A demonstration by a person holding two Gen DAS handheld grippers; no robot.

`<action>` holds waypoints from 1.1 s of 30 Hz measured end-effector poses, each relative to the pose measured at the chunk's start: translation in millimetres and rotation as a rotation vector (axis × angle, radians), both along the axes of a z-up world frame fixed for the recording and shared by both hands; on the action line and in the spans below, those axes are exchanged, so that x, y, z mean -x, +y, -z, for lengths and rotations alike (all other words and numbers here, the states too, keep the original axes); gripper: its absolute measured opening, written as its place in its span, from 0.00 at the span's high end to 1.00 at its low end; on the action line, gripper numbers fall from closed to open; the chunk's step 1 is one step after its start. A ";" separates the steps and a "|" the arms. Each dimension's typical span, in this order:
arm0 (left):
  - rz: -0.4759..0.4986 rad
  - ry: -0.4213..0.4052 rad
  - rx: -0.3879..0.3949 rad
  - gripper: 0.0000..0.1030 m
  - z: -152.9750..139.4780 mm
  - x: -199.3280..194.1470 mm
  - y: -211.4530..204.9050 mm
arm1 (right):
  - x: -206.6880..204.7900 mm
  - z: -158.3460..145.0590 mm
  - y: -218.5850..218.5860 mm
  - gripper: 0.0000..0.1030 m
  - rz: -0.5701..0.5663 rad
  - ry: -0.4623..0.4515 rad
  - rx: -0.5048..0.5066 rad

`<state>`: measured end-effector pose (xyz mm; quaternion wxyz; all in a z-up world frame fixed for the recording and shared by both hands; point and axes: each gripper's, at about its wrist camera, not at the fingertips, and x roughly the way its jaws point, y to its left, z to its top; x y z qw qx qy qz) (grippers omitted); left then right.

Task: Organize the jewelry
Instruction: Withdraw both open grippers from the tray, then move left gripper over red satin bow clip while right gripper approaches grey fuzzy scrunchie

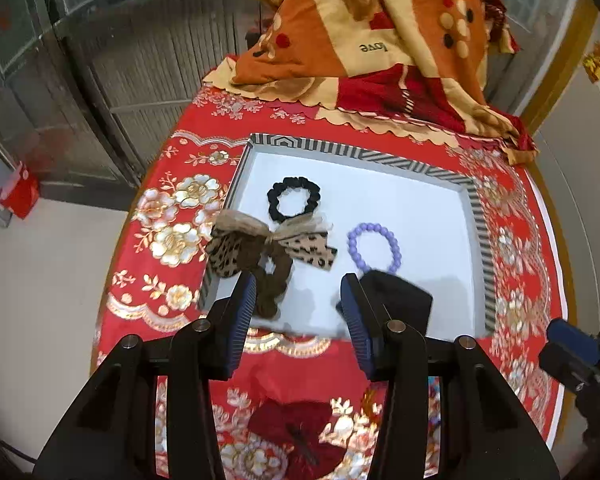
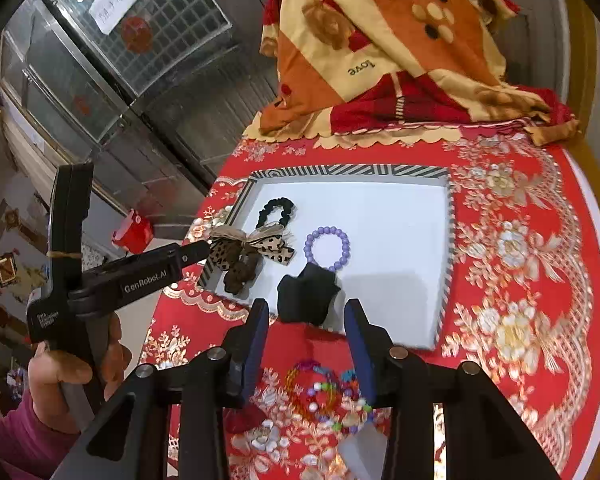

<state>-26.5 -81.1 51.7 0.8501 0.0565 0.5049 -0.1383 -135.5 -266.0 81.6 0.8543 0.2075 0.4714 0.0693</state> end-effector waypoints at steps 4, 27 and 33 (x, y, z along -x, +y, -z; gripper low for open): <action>0.013 -0.024 -0.003 0.58 -7.1 23.0 3.9 | 22.5 -8.0 4.4 0.63 0.033 -0.015 0.039; 0.046 -0.078 -0.006 0.58 -13.7 100.3 27.3 | 94.0 -12.1 45.5 0.55 0.094 -0.021 0.144; 0.060 -0.076 -0.007 0.58 -12.8 105.1 26.0 | 97.7 -12.1 48.6 0.53 0.095 -0.018 0.151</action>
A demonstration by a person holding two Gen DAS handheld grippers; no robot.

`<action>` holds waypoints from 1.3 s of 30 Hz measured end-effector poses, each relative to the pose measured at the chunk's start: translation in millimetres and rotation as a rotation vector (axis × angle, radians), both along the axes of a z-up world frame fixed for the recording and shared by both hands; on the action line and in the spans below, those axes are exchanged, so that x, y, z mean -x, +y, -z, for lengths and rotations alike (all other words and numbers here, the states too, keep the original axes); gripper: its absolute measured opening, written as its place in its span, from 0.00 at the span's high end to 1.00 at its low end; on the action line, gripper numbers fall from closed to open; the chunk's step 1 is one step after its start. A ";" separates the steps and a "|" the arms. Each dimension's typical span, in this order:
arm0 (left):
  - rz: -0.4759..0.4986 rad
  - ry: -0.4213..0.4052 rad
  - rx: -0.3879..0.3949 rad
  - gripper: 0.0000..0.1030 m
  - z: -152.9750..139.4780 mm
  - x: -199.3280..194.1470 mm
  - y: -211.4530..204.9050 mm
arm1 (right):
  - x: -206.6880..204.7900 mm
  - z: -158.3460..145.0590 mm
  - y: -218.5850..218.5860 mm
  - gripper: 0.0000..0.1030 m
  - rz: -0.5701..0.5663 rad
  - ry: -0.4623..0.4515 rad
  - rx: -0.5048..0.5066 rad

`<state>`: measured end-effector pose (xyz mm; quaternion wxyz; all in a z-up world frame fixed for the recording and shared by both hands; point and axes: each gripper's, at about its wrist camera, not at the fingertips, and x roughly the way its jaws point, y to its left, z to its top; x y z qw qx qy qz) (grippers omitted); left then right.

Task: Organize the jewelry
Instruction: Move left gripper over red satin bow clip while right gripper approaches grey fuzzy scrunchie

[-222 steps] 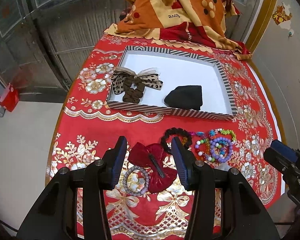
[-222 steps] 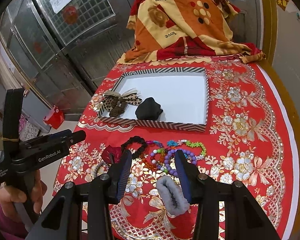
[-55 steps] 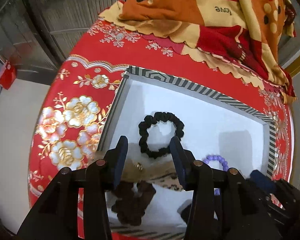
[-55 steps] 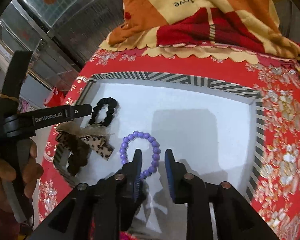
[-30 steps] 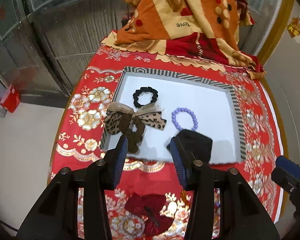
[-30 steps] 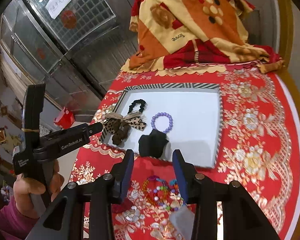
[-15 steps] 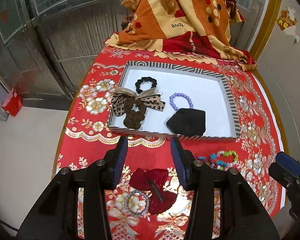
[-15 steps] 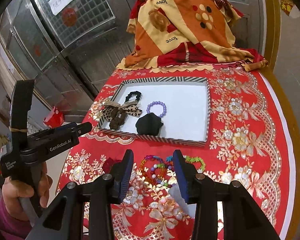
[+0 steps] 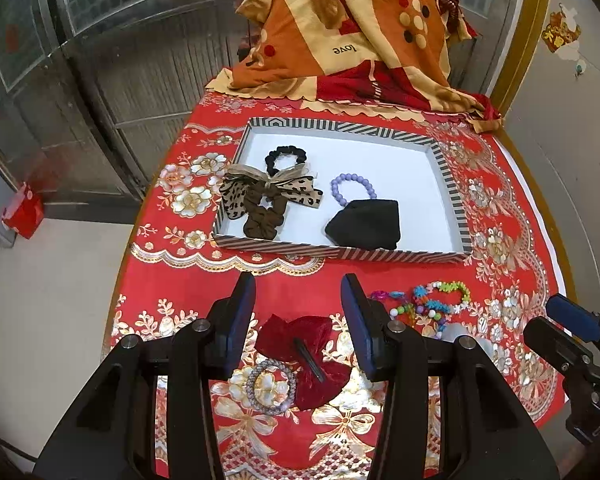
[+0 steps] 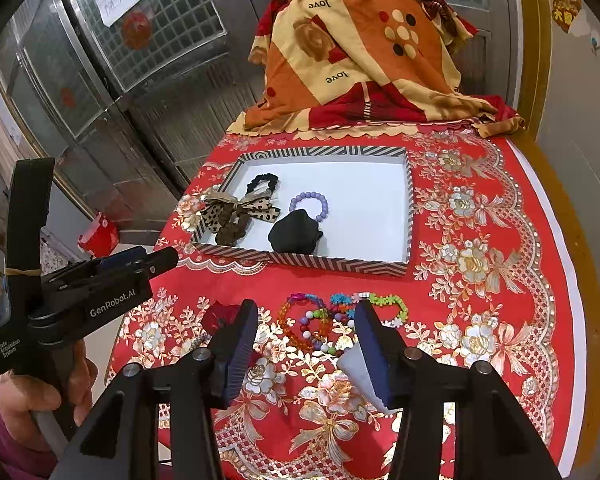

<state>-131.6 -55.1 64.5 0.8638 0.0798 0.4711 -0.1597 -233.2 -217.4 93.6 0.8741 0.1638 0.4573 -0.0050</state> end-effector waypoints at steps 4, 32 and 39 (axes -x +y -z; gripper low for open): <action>0.001 0.000 0.001 0.58 -0.3 0.8 -0.6 | 0.0 0.4 0.4 0.53 -0.002 0.003 0.002; 0.031 0.042 -0.031 0.58 14.7 2.0 -16.8 | -2.6 13.7 -10.7 0.45 -0.001 0.049 -0.006; 0.044 0.078 -0.022 0.58 20.9 1.3 -17.1 | 0.0 21.3 -14.7 0.45 0.002 0.066 -0.018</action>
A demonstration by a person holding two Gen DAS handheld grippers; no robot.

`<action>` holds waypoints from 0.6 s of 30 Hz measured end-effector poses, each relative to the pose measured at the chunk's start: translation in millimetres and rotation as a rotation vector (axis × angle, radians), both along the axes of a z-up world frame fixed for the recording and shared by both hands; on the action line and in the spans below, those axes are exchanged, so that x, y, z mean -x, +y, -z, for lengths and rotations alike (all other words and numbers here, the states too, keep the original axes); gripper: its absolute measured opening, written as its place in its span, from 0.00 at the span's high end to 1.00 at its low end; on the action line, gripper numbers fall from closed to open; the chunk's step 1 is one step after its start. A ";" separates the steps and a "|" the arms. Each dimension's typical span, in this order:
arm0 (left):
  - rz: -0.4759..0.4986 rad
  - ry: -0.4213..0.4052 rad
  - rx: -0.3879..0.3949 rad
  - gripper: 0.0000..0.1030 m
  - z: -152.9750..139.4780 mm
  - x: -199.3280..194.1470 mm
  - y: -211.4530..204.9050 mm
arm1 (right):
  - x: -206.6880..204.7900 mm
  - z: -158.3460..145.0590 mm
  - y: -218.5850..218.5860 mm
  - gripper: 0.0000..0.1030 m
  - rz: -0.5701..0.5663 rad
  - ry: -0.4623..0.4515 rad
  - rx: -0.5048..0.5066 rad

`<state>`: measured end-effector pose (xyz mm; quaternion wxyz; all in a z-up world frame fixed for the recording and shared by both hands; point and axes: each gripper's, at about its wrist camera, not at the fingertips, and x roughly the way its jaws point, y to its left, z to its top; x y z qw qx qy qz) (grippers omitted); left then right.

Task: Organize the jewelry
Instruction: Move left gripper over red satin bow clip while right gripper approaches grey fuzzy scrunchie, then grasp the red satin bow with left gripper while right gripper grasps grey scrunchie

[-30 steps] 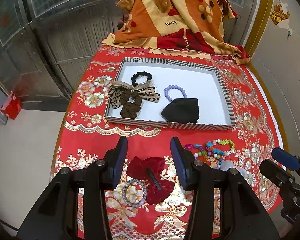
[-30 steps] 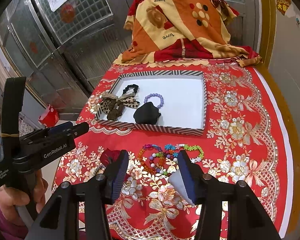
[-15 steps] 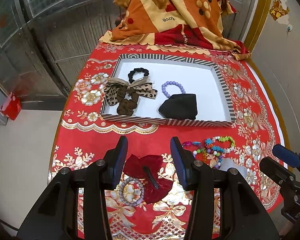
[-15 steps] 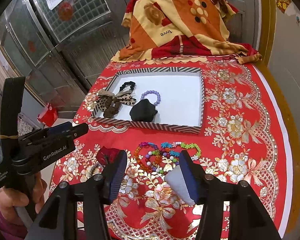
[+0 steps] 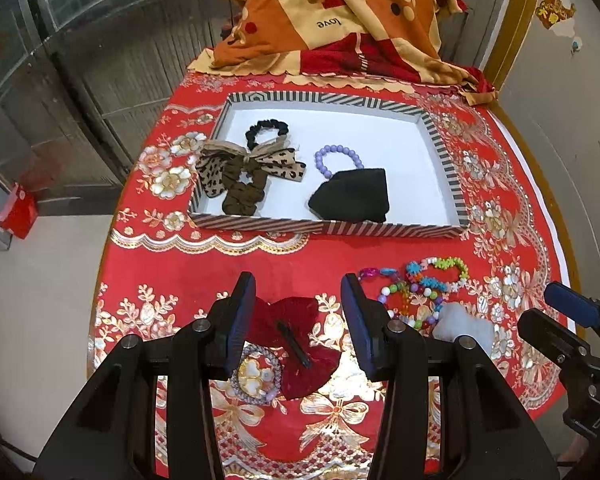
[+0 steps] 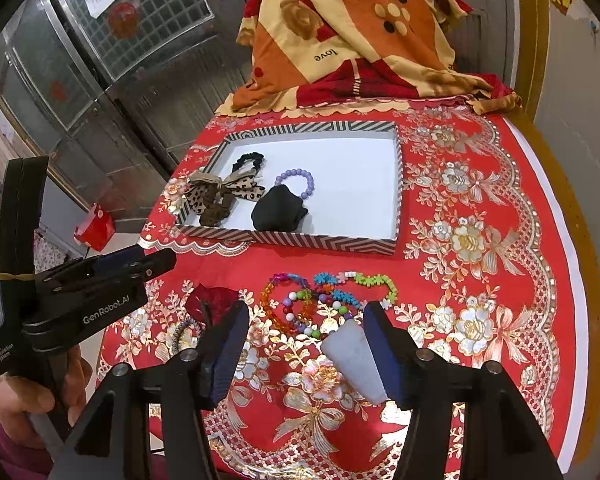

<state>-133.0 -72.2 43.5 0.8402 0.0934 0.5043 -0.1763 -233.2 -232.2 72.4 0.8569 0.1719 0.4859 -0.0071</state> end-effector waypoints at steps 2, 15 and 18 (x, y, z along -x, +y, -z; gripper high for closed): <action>0.015 0.054 0.045 0.58 2.7 -6.7 6.4 | 2.4 2.8 -3.8 0.44 0.007 0.005 -0.008; -0.049 0.240 0.082 0.49 45.9 -23.8 56.7 | 24.9 51.3 -26.9 0.43 0.029 0.095 -0.032; -0.066 0.323 0.098 0.49 66.2 -21.0 54.0 | 25.9 63.9 -26.1 0.43 0.012 0.113 -0.021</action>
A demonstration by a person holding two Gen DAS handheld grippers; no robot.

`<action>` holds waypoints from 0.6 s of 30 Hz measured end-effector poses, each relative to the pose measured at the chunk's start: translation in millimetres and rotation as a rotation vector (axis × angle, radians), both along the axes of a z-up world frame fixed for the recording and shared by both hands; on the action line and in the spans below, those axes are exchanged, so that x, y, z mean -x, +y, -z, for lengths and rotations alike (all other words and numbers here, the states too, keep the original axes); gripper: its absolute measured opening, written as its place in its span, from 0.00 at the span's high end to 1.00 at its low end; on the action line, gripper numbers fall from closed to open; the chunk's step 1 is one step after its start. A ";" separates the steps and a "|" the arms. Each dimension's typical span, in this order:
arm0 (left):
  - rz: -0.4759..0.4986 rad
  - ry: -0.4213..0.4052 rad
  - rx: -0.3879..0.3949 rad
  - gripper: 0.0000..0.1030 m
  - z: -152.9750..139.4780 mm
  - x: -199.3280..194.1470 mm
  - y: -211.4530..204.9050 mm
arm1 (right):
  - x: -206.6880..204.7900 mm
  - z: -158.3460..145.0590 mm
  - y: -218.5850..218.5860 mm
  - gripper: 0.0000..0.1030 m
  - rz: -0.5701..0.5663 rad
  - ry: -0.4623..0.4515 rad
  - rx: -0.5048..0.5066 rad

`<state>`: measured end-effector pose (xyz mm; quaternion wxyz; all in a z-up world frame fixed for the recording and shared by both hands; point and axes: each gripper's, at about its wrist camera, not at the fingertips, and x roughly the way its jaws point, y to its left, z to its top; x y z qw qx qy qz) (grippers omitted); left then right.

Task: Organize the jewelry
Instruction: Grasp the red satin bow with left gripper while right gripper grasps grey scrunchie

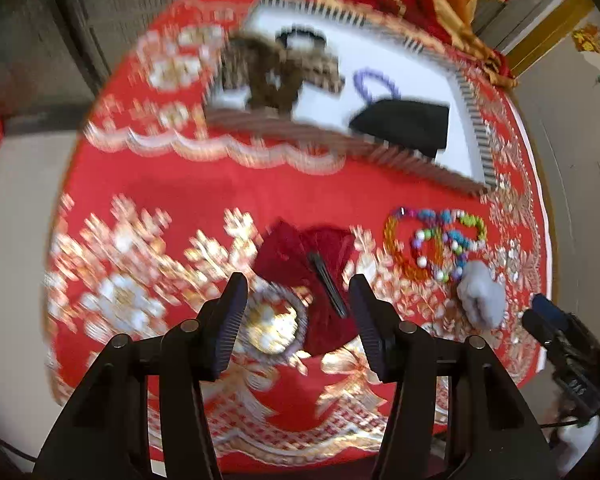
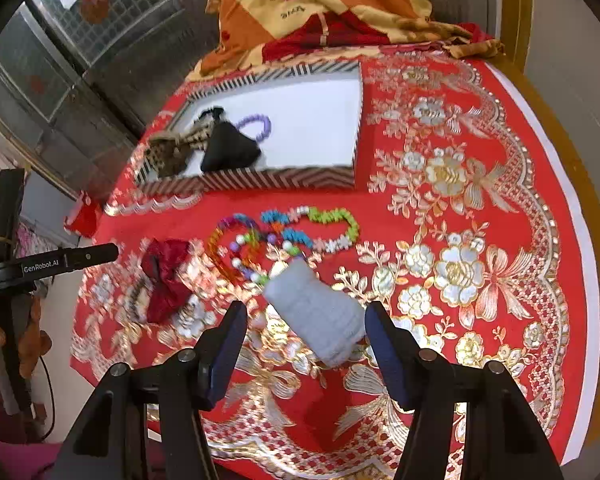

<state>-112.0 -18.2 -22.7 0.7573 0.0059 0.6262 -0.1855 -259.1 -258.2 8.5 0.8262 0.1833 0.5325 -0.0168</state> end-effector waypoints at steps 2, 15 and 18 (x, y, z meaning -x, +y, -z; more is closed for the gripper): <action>-0.013 0.024 -0.001 0.49 7.7 0.9 -3.0 | -0.8 7.3 0.4 0.43 -0.011 0.006 0.011; 0.029 0.061 -0.110 0.49 40.7 -2.2 -38.6 | -17.5 39.3 14.1 0.41 -0.155 0.062 0.069; 0.027 0.064 -0.113 0.49 44.0 -4.3 -41.4 | -20.1 42.8 13.6 0.39 -0.166 0.074 0.077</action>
